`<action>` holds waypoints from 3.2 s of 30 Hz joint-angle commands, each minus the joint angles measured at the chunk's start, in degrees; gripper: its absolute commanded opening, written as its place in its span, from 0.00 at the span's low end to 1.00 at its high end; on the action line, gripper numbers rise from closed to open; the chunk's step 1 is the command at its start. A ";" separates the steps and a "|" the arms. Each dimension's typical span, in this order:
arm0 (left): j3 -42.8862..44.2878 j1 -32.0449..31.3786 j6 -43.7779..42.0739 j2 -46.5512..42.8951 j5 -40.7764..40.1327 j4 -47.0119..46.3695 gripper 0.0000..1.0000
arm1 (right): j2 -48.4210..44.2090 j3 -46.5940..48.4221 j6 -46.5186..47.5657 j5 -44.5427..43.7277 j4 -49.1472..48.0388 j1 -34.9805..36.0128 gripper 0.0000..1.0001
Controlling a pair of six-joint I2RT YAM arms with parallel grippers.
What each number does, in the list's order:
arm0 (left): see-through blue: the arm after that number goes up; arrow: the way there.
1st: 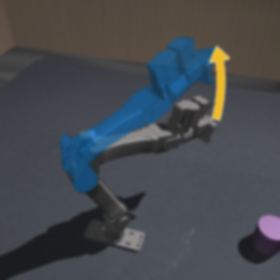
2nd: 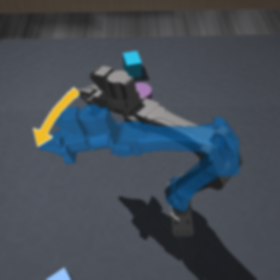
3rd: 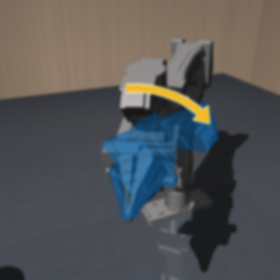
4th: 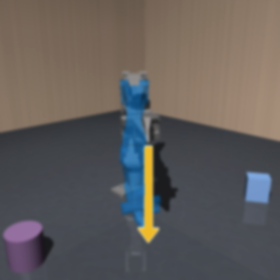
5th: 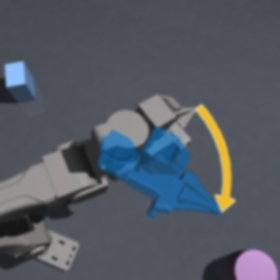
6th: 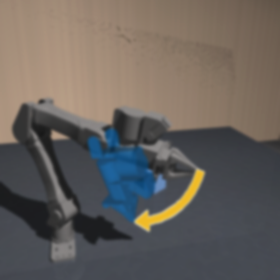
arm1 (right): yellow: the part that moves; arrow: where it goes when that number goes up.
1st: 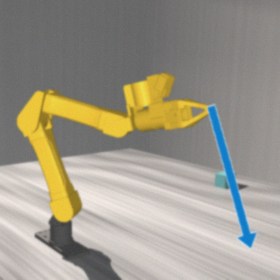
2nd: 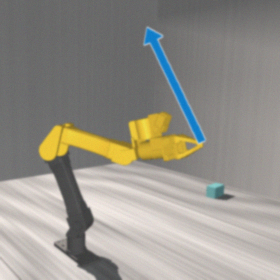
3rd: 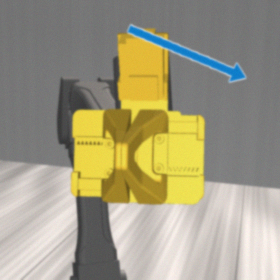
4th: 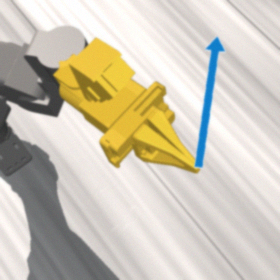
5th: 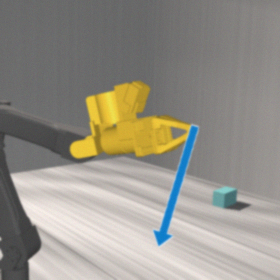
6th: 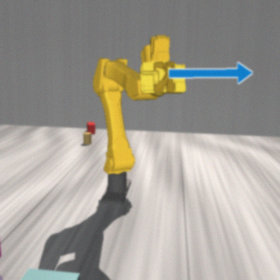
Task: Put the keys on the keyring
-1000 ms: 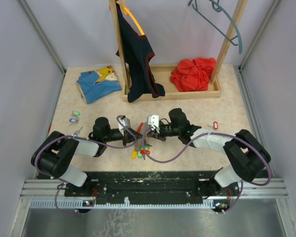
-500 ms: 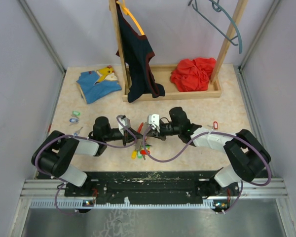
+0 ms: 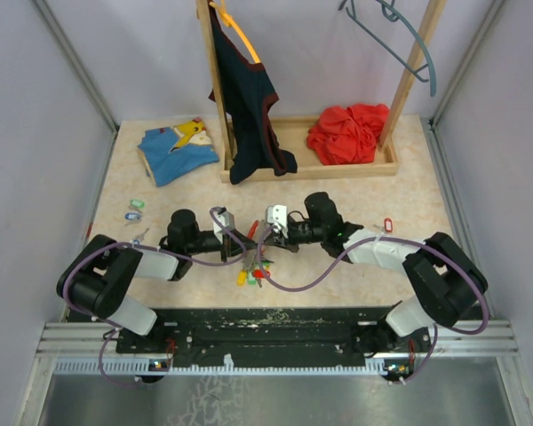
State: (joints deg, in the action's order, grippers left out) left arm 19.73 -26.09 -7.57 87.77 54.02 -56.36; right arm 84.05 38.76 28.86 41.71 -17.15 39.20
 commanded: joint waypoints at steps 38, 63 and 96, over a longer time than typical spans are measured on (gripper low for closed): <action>-1.88 0.07 1.80 -0.55 5.48 -9.82 0.00 | 4.76 6.30 -3.64 8.48 0.06 -1.05 0.00; -1.63 0.07 2.83 -0.93 2.24 -8.42 0.00 | -3.34 0.43 -5.63 1.38 -1.11 0.26 0.00; -2.06 0.02 3.14 -1.06 2.71 -9.62 0.00 | -1.93 0.62 -6.05 -0.04 -1.95 0.24 0.00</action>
State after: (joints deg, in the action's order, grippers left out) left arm 17.65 -25.89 -4.67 87.74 55.75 -63.24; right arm 83.00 38.98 22.74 42.19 -16.71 39.13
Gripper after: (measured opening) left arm 0.007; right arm 0.005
